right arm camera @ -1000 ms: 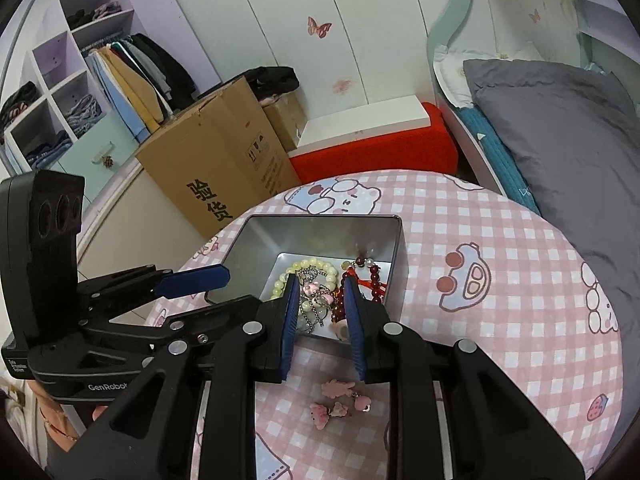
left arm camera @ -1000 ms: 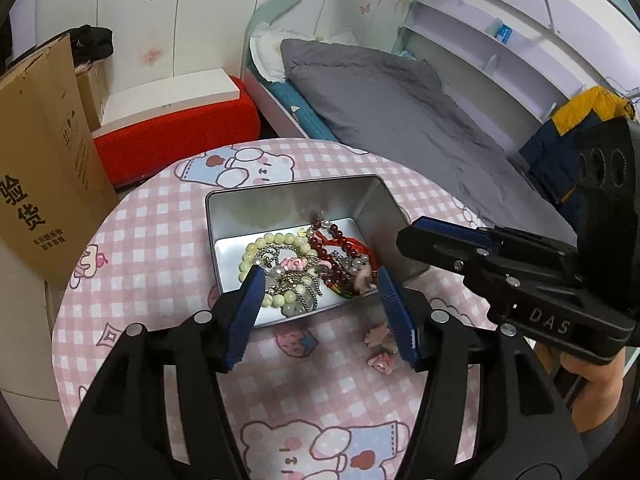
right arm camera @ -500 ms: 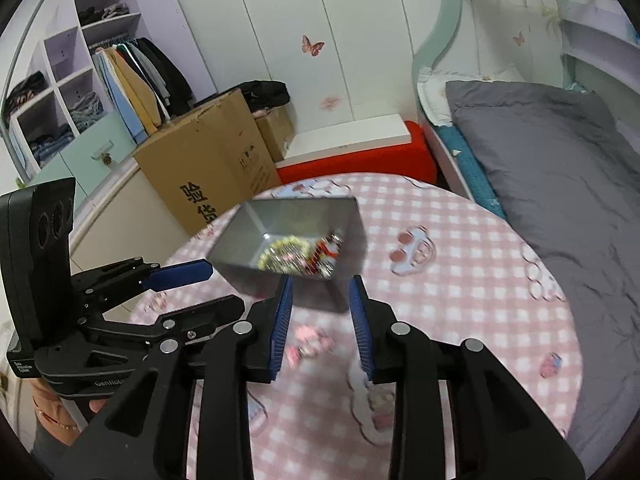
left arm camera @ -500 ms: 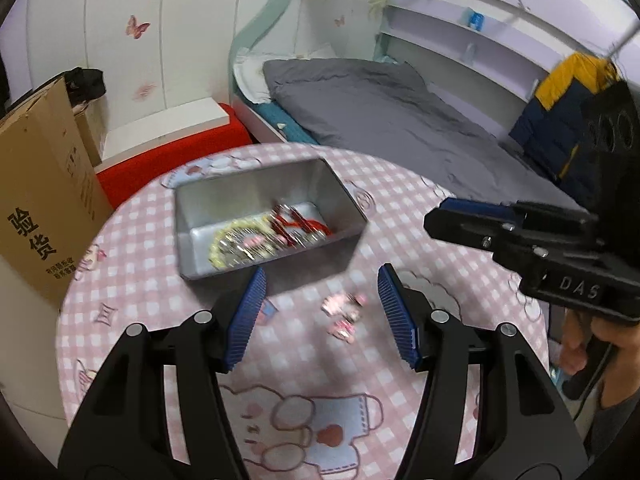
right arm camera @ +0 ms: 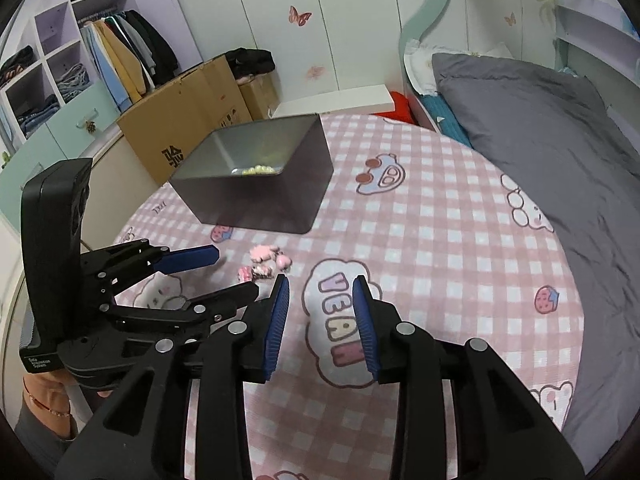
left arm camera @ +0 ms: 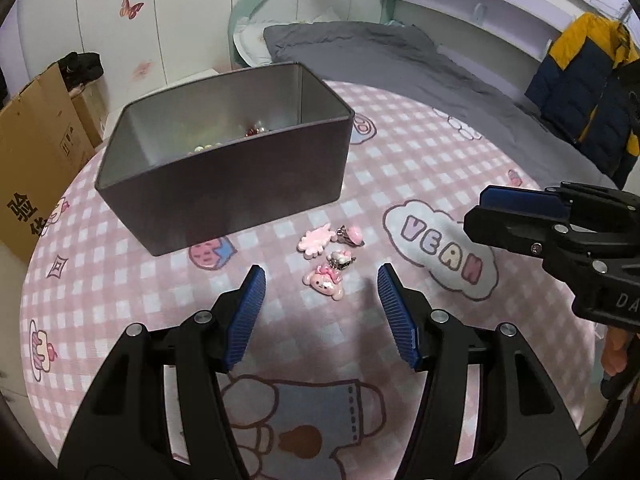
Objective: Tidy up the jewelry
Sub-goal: 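Grasp a pink cartoon charm with the left tool while the right tool grasps another pink charm, then carry both pink charms over the box and open both tools to drop them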
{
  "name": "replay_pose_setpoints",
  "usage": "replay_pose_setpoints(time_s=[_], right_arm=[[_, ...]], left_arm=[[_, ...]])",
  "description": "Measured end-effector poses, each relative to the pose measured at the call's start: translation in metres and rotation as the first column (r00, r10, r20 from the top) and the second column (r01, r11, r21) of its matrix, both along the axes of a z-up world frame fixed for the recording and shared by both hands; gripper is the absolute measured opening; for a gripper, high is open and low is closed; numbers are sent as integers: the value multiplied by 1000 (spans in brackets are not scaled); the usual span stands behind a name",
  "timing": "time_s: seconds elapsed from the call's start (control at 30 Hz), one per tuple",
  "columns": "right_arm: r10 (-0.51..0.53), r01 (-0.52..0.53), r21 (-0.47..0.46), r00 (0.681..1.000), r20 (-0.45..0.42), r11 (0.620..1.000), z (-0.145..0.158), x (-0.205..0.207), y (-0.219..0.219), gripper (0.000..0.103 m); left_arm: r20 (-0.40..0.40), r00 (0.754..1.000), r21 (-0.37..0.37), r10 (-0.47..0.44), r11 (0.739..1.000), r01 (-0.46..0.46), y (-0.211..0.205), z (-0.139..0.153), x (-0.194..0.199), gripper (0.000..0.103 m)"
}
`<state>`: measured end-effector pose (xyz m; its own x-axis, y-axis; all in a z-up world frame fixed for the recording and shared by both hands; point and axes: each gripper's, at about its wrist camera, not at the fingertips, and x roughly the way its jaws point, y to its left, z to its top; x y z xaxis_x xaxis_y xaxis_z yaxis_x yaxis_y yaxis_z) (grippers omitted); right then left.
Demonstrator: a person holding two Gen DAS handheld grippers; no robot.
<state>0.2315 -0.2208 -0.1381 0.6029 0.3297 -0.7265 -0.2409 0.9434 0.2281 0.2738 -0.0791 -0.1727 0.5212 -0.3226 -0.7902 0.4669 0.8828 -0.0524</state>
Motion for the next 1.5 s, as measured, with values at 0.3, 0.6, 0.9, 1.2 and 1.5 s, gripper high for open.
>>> replay_pose_setpoints(time_s=[0.3,0.6,0.9,1.2,1.5], right_arm=[[18,-18,-7,1000,-18,1000,-10,6,4,33],[51,-53,-58,998,-32,997,-18,13,23,34],[78,-81,-114,996,-37,990,-26,25,48,34],[127,-128,-229,992,-18,965,-30,40,76,34],[141,-144,-260,990,-29,955,-29,38,76,10]], left_arm=[[4,1000,22,-17,1000,17,-5,-7,-3,21],[8,1000,-36,-8,999,8,19,6,-6,21],[52,998,-95,44,995,-39,57,38,-3,21],[70,996,-110,54,993,-46,66,47,3,21],[86,996,-156,38,987,-25,69,63,8,21]])
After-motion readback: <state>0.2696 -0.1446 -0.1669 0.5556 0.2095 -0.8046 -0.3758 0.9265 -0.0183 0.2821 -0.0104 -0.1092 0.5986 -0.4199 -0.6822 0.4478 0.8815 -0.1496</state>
